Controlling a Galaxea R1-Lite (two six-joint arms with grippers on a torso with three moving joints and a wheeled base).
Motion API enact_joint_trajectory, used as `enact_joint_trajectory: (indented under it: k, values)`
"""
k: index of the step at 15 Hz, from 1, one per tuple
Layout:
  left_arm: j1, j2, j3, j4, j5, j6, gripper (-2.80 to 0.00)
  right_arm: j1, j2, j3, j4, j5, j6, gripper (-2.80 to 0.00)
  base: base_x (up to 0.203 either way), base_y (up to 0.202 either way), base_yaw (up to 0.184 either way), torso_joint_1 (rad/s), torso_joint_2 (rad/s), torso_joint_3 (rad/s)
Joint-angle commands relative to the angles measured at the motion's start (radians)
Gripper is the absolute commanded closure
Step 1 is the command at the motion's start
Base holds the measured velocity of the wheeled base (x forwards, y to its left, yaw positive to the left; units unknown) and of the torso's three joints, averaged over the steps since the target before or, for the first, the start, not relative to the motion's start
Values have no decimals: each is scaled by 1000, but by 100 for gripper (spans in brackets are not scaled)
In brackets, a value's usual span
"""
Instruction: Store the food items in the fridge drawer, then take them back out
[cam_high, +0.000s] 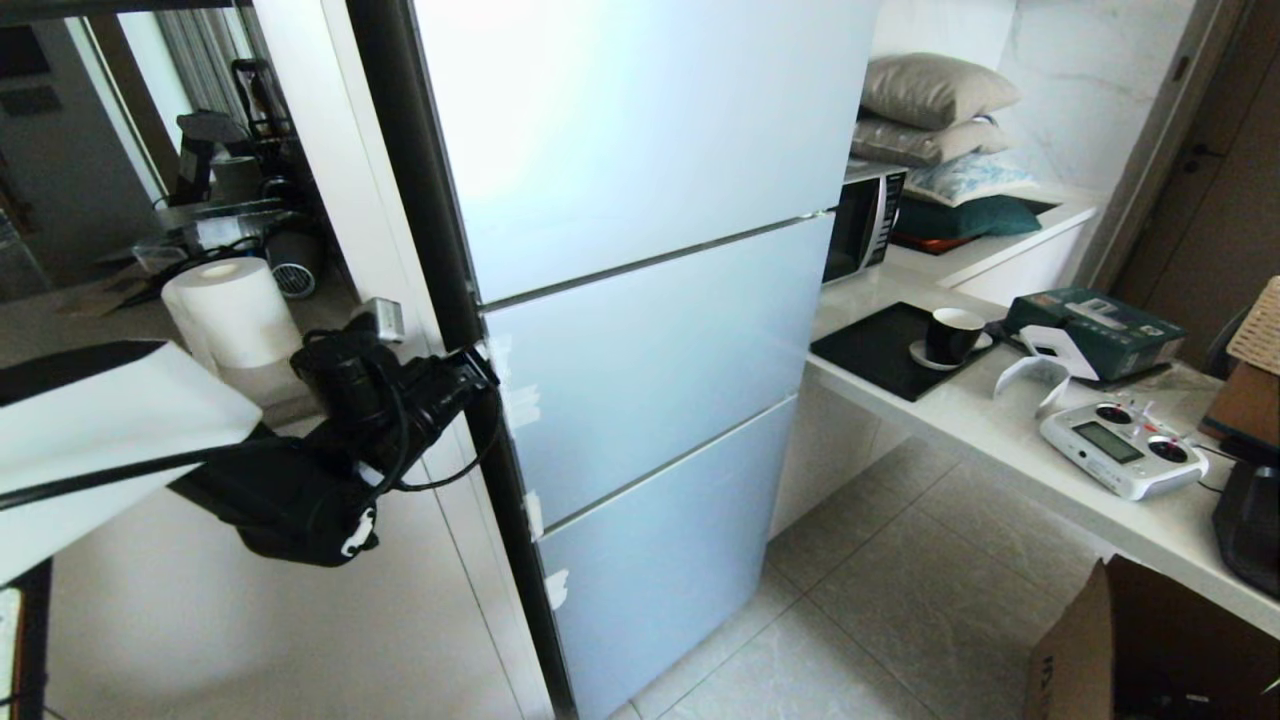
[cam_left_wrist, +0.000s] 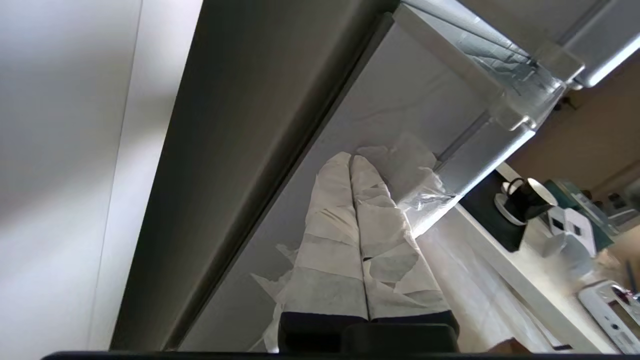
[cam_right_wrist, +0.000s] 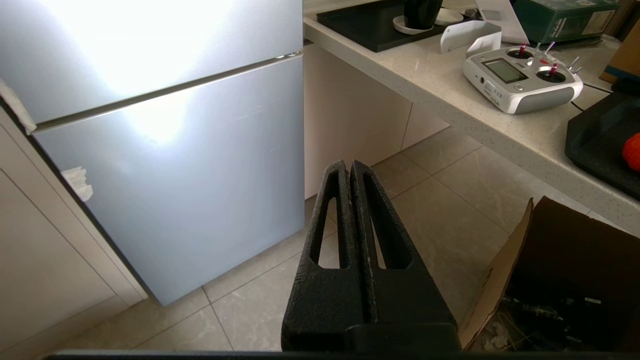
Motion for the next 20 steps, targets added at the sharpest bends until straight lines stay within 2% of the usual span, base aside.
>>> enact_joint_trajectory:
  k: [1, 10, 15, 20]
  values:
    - [-17, 1, 3, -7, -2, -4, 0, 0, 1, 0, 0, 0, 0, 0, 0, 0, 0, 0, 0, 0]
    - [-81, -40, 99, -13, -4, -6, 0, 0, 1, 0, 0, 0, 0, 0, 0, 0, 0, 0, 0, 0]
    - [-89, -69, 174, -39, -21, 22, 0, 0, 1, 0, 0, 0, 0, 0, 0, 0, 0, 0, 0, 0]
    - [-101, -86, 280, -141, -101, 43, 0, 0, 1, 0, 0, 0, 0, 0, 0, 0, 0, 0, 0, 0]
